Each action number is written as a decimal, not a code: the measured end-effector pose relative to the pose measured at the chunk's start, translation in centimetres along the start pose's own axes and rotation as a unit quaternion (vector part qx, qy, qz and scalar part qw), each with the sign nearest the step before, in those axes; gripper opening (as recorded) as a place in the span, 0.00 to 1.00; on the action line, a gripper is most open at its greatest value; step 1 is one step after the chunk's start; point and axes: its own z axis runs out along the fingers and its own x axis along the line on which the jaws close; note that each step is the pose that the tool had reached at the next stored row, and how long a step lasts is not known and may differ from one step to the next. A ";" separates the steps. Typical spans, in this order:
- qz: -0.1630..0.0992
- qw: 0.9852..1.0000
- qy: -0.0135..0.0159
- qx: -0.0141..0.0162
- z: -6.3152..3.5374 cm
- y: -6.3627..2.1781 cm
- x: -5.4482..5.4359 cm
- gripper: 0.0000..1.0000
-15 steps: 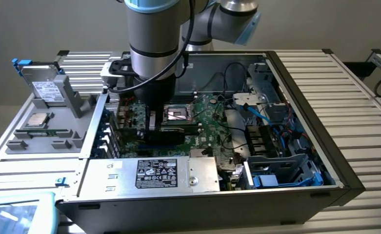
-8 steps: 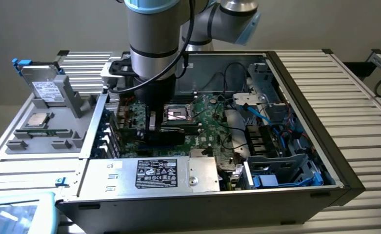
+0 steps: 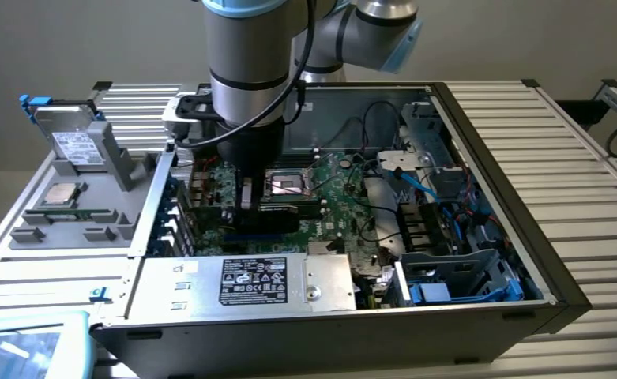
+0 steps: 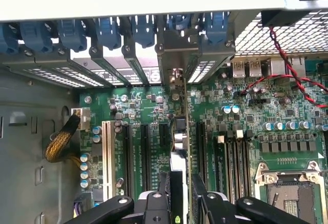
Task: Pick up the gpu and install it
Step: 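Insert the gpu into the slot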
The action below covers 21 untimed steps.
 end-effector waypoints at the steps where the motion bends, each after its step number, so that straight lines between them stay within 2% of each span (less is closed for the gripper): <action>1: 0.000 1.000 0.000 0.000 0.00 0.00 0.0 0.28; 8: 0.002 1.000 0.000 0.000 0.01 0.26 0.0 0.28; 21: 0.002 1.000 0.000 0.000 0.45 0.23 0.1 0.28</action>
